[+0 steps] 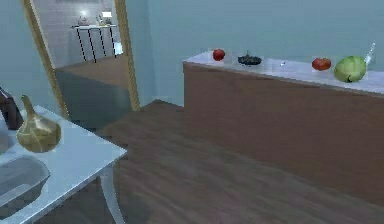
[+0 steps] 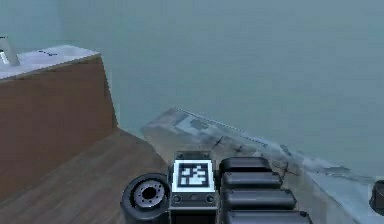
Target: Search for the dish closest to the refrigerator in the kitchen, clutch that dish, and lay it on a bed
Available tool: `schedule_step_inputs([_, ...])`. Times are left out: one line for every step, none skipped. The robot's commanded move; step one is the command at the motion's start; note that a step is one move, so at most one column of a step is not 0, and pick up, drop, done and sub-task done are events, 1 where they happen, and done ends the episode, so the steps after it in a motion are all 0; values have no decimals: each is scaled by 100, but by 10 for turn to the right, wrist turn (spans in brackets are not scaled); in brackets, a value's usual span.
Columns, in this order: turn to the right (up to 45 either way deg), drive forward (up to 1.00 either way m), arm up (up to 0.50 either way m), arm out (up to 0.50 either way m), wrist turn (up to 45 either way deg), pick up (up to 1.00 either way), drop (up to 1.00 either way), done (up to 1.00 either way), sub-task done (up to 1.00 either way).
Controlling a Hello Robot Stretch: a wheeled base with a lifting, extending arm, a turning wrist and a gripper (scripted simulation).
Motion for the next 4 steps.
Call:
schedule_step_inputs([0,100,0,0,0,0,0,0,0])
schedule_step_inputs([-210,0,0,0,0,0,0,0,0])
schedule_step_inputs([0,5,0,0,0,0,0,0,0])
schedule_step_inputs([-180,0,0,0,0,0,0,0,0])
